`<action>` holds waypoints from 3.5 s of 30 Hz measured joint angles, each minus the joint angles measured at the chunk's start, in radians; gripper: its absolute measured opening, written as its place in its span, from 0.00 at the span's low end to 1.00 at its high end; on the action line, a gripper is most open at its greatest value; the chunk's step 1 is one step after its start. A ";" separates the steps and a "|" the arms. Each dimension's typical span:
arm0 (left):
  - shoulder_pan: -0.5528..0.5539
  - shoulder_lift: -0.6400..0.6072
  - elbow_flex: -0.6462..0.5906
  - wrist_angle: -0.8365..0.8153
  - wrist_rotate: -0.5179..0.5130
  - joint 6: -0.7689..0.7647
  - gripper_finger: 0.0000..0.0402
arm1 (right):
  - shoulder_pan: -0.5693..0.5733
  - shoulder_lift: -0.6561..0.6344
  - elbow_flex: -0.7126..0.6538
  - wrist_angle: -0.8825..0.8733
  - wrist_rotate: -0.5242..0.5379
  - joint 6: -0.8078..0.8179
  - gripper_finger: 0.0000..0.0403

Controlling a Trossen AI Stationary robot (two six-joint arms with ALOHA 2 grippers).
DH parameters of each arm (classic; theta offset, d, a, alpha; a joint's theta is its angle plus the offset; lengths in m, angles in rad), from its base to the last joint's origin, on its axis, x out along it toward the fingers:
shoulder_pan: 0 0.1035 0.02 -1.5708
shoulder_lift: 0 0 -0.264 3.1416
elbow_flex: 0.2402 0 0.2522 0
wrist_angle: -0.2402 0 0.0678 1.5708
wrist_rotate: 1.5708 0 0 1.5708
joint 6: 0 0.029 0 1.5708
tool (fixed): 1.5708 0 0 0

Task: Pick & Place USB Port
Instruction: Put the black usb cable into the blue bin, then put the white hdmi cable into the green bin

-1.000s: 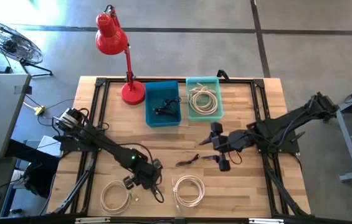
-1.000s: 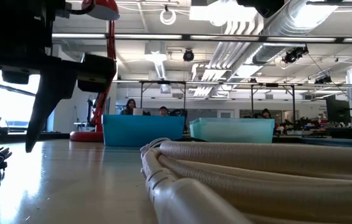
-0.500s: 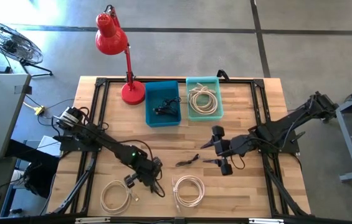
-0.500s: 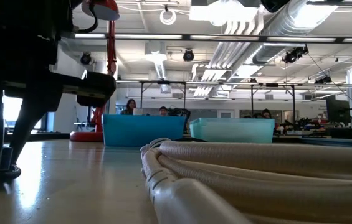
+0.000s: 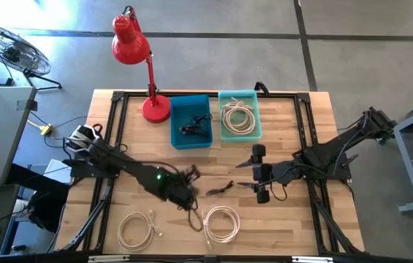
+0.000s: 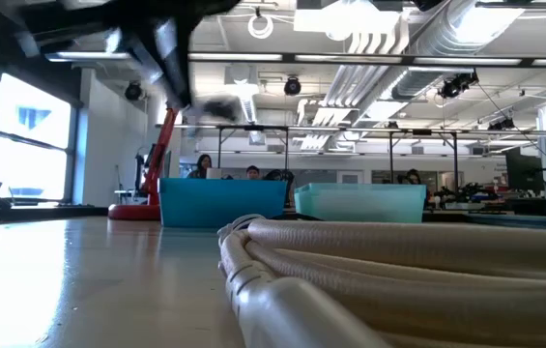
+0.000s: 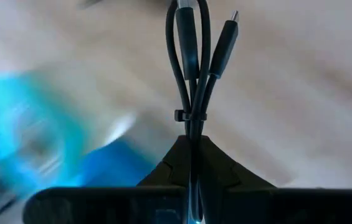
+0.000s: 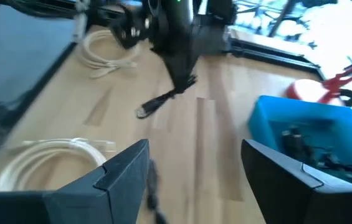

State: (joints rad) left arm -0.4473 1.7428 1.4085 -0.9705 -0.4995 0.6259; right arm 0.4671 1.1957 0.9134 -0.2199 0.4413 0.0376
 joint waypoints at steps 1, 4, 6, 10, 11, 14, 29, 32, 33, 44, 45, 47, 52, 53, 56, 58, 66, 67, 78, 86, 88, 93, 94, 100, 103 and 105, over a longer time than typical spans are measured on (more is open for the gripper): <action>0.012 0.000 0.044 -0.035 -0.063 0.002 0.01 | 0.000 0.000 0.000 0.000 0.022 -0.010 0.61; 0.048 -0.001 0.177 -0.125 -0.216 0.002 0.01 | 0.000 0.000 0.000 0.000 0.117 -0.037 0.61; 0.080 -0.001 0.258 -0.172 -0.275 0.002 0.00 | 0.000 -0.001 0.000 0.000 0.190 -0.061 0.61; 0.175 -0.001 0.419 -0.238 -0.338 0.002 0.00 | 0.000 -0.017 0.000 0.000 0.320 -0.091 0.61; 0.208 -0.001 0.454 -0.249 -0.344 0.002 0.00 | 0.000 -0.024 0.000 0.000 0.350 -0.089 0.61; 0.322 -0.001 0.533 -0.269 -0.352 0.007 0.00 | -0.002 -0.052 0.000 -0.004 0.445 -0.035 0.61; 0.862 0.000 0.213 -0.012 0.277 -0.116 0.00 | -0.002 -0.201 0.000 -0.357 0.569 0.221 0.61; 0.883 0.001 0.087 0.083 0.342 -0.119 0.00 | -0.002 -0.201 0.000 -0.437 0.573 0.256 0.61; 0.883 0.001 0.053 0.117 0.359 -0.122 0.00 | -0.002 -0.201 0.000 -0.460 0.575 0.264 0.61; 0.880 0.001 -0.167 0.388 0.439 -0.126 0.00 | -0.002 -0.201 0.000 -0.546 0.651 0.303 0.61; 0.880 0.001 -0.176 0.401 0.440 -0.124 0.00 | -0.002 -0.201 0.000 -0.546 0.651 0.303 0.61; 0.880 0.001 -0.184 0.411 0.442 -0.093 0.00 | -0.002 -0.201 0.000 -0.546 0.650 0.303 0.61; 0.880 0.000 -0.194 0.433 0.443 -0.055 0.08 | -0.002 -0.201 0.000 -0.547 0.649 0.321 0.61; 0.879 0.000 -0.194 0.438 0.435 -0.054 0.10 | -0.002 -0.201 0.000 -0.547 0.649 0.326 0.61; 0.879 0.000 -0.194 0.457 0.394 -0.052 0.17 | -0.002 -0.201 0.000 -0.547 0.631 0.329 0.61; 0.879 0.000 -0.194 0.455 0.387 -0.048 0.20 | -0.002 -0.201 0.000 -0.547 0.621 0.329 0.61; 0.872 -0.001 -0.194 0.444 0.376 -0.047 0.37 | -0.002 -0.201 0.000 -0.547 0.618 0.342 0.61; 0.871 0.000 -0.194 0.444 0.362 -0.047 0.39 | -0.002 -0.201 0.000 -0.547 0.618 0.347 0.61; 0.764 -0.035 -0.011 0.135 0.305 -0.009 0.47 | -0.002 -0.201 0.000 -0.566 0.623 0.352 0.61; 0.583 -0.124 0.182 -0.274 0.438 -0.029 0.47 | -0.002 -0.201 0.000 -0.617 0.654 0.391 0.61; 0.523 -0.149 0.189 -0.344 0.483 -0.057 0.47 | -0.003 -0.201 0.000 -0.618 0.651 0.392 0.61; 0.365 -0.198 0.173 -0.473 0.499 -0.226 0.47 | -0.002 -0.201 0.000 -0.618 0.650 0.392 0.61; 0.335 -0.203 0.168 -0.485 0.499 -0.273 0.47 | -0.002 -0.201 0.000 -0.618 0.650 0.392 0.61; 0.138 -0.205 0.125 -0.500 0.416 -0.533 0.47 | -0.002 -0.201 0.000 -0.612 0.645 0.395 0.61; 0.043 -0.204 0.069 -0.473 0.381 -0.643 0.47 | -0.002 -0.201 0.000 -0.611 0.631 0.407 0.61; -0.017 -0.204 0.024 -0.467 0.318 -0.748 0.47 | -0.002 -0.201 0.000 -0.609 0.615 0.408 0.61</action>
State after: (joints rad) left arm -0.4644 1.5391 1.4330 -1.4376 -0.1811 -0.1219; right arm 0.4648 0.9943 0.9131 -0.8285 1.0568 0.4454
